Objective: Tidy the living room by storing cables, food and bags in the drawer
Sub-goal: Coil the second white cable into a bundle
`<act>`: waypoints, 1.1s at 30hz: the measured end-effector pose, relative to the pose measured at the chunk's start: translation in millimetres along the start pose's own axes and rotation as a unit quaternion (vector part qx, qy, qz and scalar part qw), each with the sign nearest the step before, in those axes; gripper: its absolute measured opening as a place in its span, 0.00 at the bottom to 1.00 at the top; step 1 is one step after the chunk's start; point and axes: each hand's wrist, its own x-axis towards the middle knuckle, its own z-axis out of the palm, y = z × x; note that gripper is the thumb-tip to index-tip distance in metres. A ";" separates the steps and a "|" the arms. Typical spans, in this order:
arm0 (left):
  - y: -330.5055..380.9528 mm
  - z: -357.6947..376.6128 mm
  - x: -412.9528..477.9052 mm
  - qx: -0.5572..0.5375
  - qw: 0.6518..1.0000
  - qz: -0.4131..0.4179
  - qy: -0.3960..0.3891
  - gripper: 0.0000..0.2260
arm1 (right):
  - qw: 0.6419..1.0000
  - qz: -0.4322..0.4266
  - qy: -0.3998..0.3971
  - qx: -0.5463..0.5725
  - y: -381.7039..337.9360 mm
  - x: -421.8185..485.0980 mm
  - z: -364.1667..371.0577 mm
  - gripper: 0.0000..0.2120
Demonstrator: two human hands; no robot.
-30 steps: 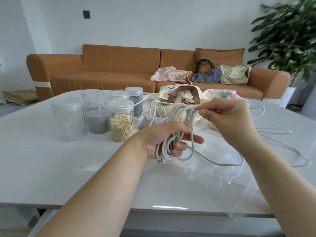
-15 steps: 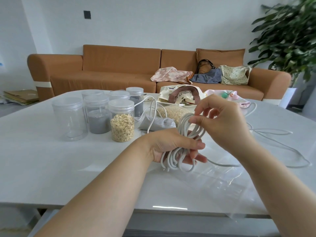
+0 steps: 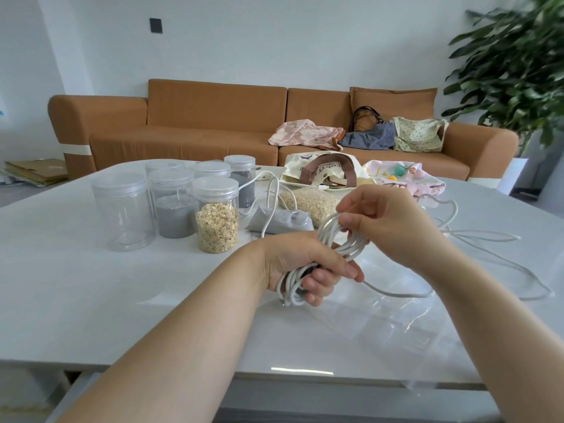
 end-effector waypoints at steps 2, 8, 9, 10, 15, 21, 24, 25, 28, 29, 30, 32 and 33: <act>-1.3 -2.8 1.2 0.017 1.000 -0.013 -0.003 0.08 | 1.000 -0.002 0.000 0.001 2.3 0.3 3.3 0.11; -4.0 -9.9 0.5 -0.049 0.997 0.001 -0.052 0.07 | 1.000 -0.010 0.017 0.013 1.4 -0.1 -0.4 0.10; -4.5 -11.3 -0.3 -0.074 0.994 0.015 -0.074 0.07 | 1.000 -0.011 0.025 -0.002 -0.4 -0.6 -3.2 0.15; -5.0 -12.6 -1.1 -0.092 0.990 0.029 -0.102 0.07 | 0.999 -0.014 0.025 -0.019 -1.5 -0.9 -5.7 0.19; -6.1 -18.1 -1.9 -0.202 0.946 0.126 -0.221 0.04 | 0.998 -0.025 0.045 -0.033 1.6 -2.4 -11.9 0.19; -7.8 -28.3 6.5 -0.359 0.899 0.174 -0.180 0.10 | 0.993 0.014 0.064 -0.094 25.6 3.7 -9.8 0.16; -6.2 -27.1 7.1 -0.393 0.897 0.194 -0.060 0.13 | 0.980 0.016 0.110 -0.167 26.3 3.9 -6.2 0.10; -5.4 -25.8 7.1 -0.403 0.894 0.195 0.004 0.14 | 0.973 0.017 0.128 -0.190 25.4 3.4 -5.7 0.10; -3.1 -22.4 8.3 -0.423 0.870 0.207 0.147 0.15 | 0.966 -0.001 0.155 -0.209 22.0 2.2 -4.9 0.09; -2.5 -22.3 9.5 -0.427 0.863 0.210 0.170 0.15 | 0.966 -0.018 0.152 -0.207 20.6 1.5 -3.8 0.07; -2.0 -22.7 10.3 -0.430 0.858 0.212 0.185 0.15 | 0.967 -0.039 0.146 -0.204 18.9 0.5 -1.9 0.06; -1.0 -22.0 10.8 -0.427 0.855 0.210 0.207 0.18 | 0.968 -0.081 0.138 -0.193 16.6 -2.1 2.1 0.06; -0.3 -21.2 11.4 -0.420 0.856 0.210 0.218 0.19 | 0.967 -0.100 0.137 -0.188 15.8 -3.2 3.7 0.06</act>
